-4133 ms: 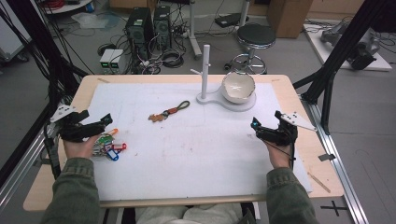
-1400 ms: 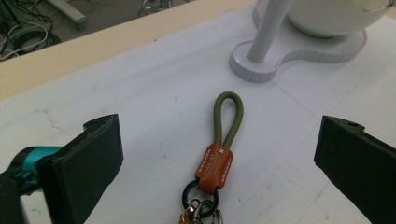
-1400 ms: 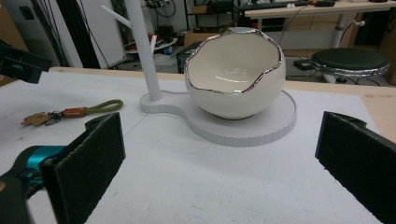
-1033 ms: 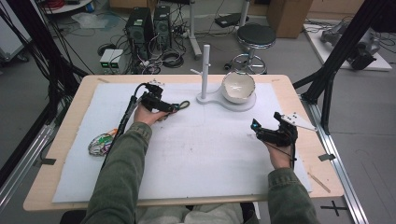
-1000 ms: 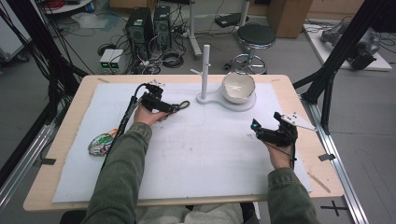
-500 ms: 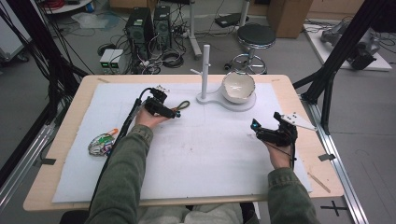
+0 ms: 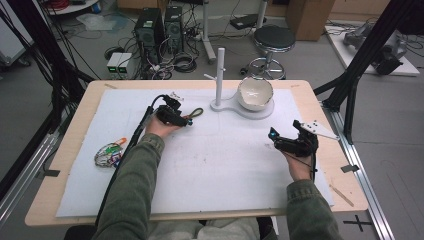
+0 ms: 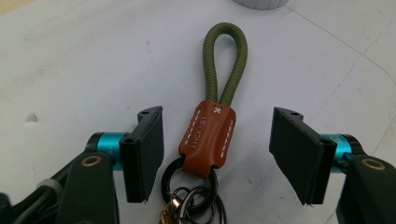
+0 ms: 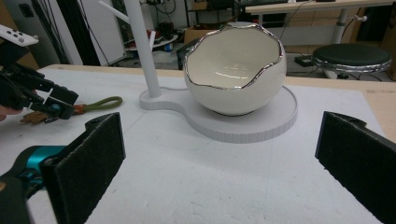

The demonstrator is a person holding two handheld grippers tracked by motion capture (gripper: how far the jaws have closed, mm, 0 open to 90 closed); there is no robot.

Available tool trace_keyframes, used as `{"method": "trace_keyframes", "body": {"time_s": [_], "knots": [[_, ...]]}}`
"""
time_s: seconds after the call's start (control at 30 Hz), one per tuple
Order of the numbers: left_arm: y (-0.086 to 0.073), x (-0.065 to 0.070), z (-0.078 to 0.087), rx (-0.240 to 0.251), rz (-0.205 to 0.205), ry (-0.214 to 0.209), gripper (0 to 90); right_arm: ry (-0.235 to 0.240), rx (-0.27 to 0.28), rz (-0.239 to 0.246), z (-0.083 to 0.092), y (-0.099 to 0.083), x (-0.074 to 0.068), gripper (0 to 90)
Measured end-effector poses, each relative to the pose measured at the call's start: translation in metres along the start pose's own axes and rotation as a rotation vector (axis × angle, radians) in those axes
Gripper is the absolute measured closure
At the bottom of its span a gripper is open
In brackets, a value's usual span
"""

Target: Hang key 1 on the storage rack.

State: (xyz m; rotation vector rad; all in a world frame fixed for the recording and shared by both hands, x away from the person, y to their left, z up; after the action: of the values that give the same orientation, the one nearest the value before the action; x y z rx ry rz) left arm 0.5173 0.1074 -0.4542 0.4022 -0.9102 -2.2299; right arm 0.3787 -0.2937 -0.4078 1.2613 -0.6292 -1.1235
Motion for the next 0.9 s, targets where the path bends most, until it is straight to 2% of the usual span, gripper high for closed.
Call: {"method": "trace_keyframes", "body": {"time_s": [0.07,0.17,0.23,0.3,0.47,0.5,0.67,0.77,0.9], "knots": [[-0.0008,-0.0002,-0.0006,-0.011,-0.014,0.009,38.7,-0.001,0.0,-0.005,0.0001,0.0,-0.0001,0.5],[-0.0012,0.0005,-0.0017,-0.01,-0.012,0.006,51.7,0.002,-0.001,-0.008,-0.0005,-0.0002,0.0005,0.4],[-0.0016,0.0007,-0.0021,-0.01,-0.005,0.001,55.2,0.003,-0.004,-0.009,-0.0006,-0.0004,0.0003,0.5],[-0.0019,-0.001,-0.0008,-0.016,-0.001,0.007,63.6,0.003,-0.003,-0.007,-0.0007,-0.0003,0.0006,0.5],[-0.0023,-0.0035,0.0003,-0.018,0.005,0.011,68.1,0.0,-0.002,-0.01,-0.0004,-0.0001,0.0006,0.5],[-0.0022,-0.0039,0.0005,-0.015,0.009,0.009,71.2,-0.001,-0.001,-0.01,-0.0004,-0.0001,0.0007,0.5],[-0.0021,-0.0054,0.0018,-0.012,0.01,0.008,74.0,0.001,-0.002,-0.006,-0.0008,-0.0002,0.0008,0.5],[-0.0022,-0.0065,0.0027,-0.012,0.026,0.003,74.7,-0.001,-0.002,-0.018,-0.0001,0.0001,0.0022,0.5],[-0.0003,-0.0077,0.0071,-0.002,0.024,0.016,74.9,-0.005,0.002,-0.02,0.0008,0.0005,0.0029,0.5]]}}
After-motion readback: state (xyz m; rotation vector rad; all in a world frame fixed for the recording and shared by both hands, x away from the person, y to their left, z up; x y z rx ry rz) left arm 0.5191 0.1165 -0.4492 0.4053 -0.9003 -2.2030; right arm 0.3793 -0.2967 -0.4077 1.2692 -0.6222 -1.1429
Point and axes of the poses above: each handheld gripper's, and its own axes: z roughly backward along the jaws, y roughly out of its top, x roughly to its right, the point moved 3 cm from there along -z, roughly forward along the jaws, and after that the axes turned 5 degrees about -z, right-handed, at the moved point
